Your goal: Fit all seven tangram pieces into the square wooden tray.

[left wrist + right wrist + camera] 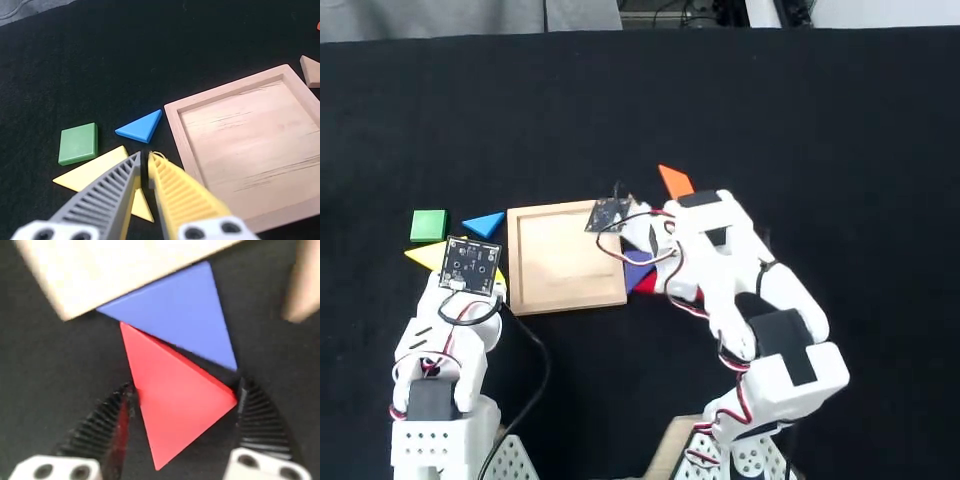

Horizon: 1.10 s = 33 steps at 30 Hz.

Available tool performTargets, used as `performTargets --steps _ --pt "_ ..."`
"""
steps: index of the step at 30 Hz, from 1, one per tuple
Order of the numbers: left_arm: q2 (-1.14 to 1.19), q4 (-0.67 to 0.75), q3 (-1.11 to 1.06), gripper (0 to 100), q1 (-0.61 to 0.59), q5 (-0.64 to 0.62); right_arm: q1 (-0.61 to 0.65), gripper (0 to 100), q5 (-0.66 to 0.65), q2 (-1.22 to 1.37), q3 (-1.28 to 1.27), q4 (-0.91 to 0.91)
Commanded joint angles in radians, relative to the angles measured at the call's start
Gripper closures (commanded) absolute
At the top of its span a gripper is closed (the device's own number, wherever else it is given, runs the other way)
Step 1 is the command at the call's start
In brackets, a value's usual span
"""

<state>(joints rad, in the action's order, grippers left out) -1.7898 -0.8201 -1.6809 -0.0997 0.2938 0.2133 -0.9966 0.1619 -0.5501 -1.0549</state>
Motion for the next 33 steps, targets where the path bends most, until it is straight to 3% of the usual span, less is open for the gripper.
performTargets --steps 1,4,7,27,33 --pt "-0.003 -0.002 -0.019 96 0.016 0.009 -0.075 69.5 0.212 -0.002 0.076 0.133" --pt "-0.003 -0.002 -0.019 96 0.016 0.009 -0.081 69.5 0.391 -0.002 0.104 0.184" --pt "-0.003 -0.002 -0.019 96 0.016 0.009 -0.075 69.5 0.468 -0.001 0.11 0.19" --pt "-0.002 -0.002 -0.019 96 0.016 0.009 -0.046 69.0 0.457 -0.008 0.012 0.204" --pt "-0.002 -0.002 -0.019 96 0.016 0.009 -0.046 67.5 0.45 -0.01 0.071 0.077"
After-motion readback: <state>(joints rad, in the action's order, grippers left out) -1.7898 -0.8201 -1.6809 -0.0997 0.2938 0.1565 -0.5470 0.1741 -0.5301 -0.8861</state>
